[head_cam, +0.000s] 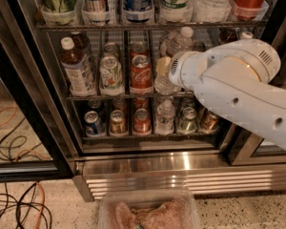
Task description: Pick water bottle from middle shelf of fridge
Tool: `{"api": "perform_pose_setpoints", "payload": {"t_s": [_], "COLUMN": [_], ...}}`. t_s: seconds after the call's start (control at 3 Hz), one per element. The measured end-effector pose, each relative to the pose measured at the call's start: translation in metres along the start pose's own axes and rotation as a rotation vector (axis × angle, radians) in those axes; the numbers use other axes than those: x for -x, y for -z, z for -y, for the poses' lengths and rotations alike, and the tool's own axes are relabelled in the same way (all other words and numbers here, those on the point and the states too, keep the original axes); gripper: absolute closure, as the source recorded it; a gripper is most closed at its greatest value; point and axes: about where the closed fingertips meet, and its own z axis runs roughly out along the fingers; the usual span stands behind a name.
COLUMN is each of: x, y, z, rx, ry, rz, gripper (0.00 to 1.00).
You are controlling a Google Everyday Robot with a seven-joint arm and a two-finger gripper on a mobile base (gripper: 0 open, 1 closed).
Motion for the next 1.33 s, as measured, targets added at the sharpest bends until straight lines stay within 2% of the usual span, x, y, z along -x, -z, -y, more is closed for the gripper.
{"api": "perform_pose_setpoints", "payload": {"t_s": [0.33, 0.67, 1.0, 1.33], "x": [-0.004, -0.014, -0.015, -0.023], "y": [0.028, 0.029, 0.029, 0.034], "z": [-0.002, 0.001, 0.002, 0.006], "rx": [-0.051, -0.065, -0.063, -0.051], "ry": [-0.044, -0.066, -0.07, -0.147], "rz": [-0.069, -0.104, -0.107, -0.124], "gripper": [1.0, 1.0, 1.0, 1.0]}}
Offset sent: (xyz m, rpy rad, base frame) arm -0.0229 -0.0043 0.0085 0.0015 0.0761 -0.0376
